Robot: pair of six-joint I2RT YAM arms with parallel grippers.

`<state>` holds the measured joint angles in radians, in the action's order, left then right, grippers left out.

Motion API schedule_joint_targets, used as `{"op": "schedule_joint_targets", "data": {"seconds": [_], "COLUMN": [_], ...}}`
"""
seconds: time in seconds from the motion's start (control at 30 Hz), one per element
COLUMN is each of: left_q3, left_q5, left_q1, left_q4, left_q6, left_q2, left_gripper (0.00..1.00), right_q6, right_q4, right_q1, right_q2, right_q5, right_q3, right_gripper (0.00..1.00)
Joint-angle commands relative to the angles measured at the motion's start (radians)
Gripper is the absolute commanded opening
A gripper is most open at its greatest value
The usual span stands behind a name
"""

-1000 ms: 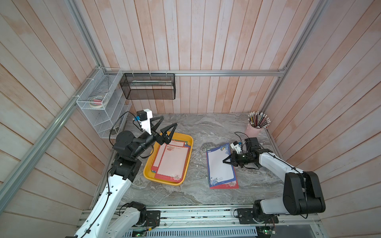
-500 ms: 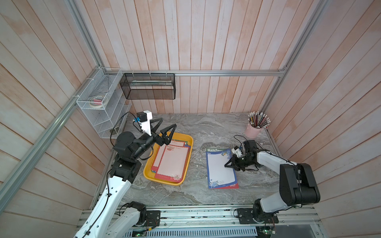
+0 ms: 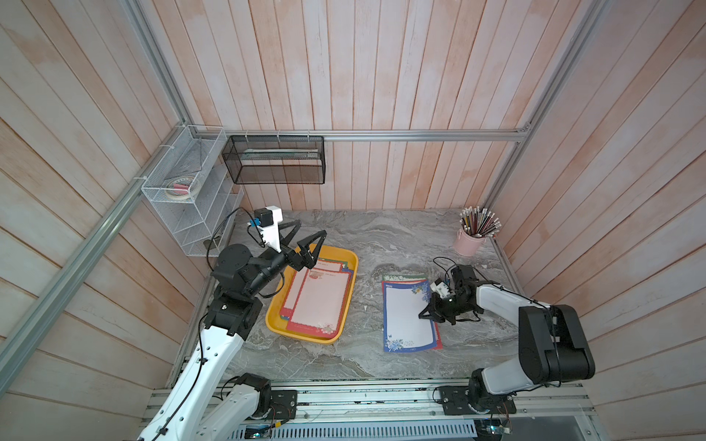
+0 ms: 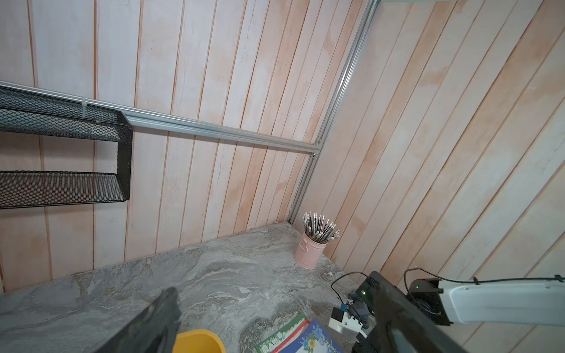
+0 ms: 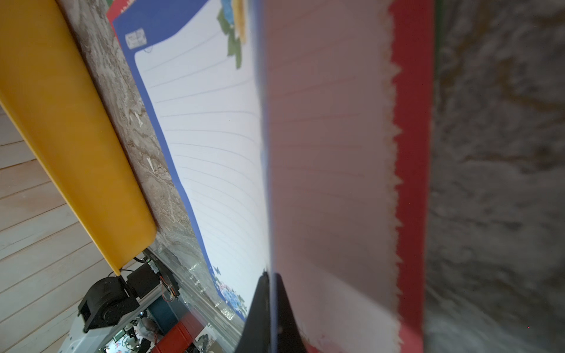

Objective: Take out the stationery paper from the storage box
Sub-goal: Place the stationery paper at the center of the board.

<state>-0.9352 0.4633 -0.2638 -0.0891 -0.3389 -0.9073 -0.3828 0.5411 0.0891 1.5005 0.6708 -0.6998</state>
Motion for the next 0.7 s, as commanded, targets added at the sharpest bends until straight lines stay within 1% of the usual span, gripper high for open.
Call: {"op": "schedule_joint_targets", "data": {"seconds": [0.0,0.1,0.23,0.33,0.4,0.47,0.57,0.67], "left_q3": [0.018,0.022,0.028,0.022,0.018,0.018,0.016,0.005], "left_q5": [-0.011,-0.010,-0.017,-0.052,-0.100,-0.158,-0.231,-0.238], "left_q1": [0.001,0.002,0.003,0.006,0.013,0.027,0.066,0.123], "left_q4": [0.011,0.006,0.010,0.046,0.083,0.122,0.182,0.254], "left_q6": [0.022,0.023,0.030,0.048,0.066,0.074,0.064,0.038], "left_q2": [0.010,0.006,0.000,-0.001,0.001,0.005,0.005,-0.021], "left_gripper": [1.00,1.00,1.00,1.00,1.00,1.00,1.00,1.00], "right_q6": [0.010,0.006,-0.020,-0.033,-0.043,-0.048,-0.066,-0.084], "right_q4": [0.039,0.042,0.028,0.040,0.065,0.091,0.127,0.189], "right_q1": [-0.005,-0.004,-0.005,-0.004,-0.008,-0.014,-0.023,-0.026], "right_q2": [-0.022,-0.022,-0.026,-0.038,-0.054,-0.074,-0.119,-0.170], "right_q5": [0.001,-0.020,-0.059,-0.125,-0.190,-0.240,-0.298,-0.372], "right_q3": [0.011,0.002,-0.016,-0.030,-0.037,-0.044,-0.061,-0.115], "right_gripper": [0.00,0.05,0.15,0.35,0.52,0.63,0.70,0.73]}}
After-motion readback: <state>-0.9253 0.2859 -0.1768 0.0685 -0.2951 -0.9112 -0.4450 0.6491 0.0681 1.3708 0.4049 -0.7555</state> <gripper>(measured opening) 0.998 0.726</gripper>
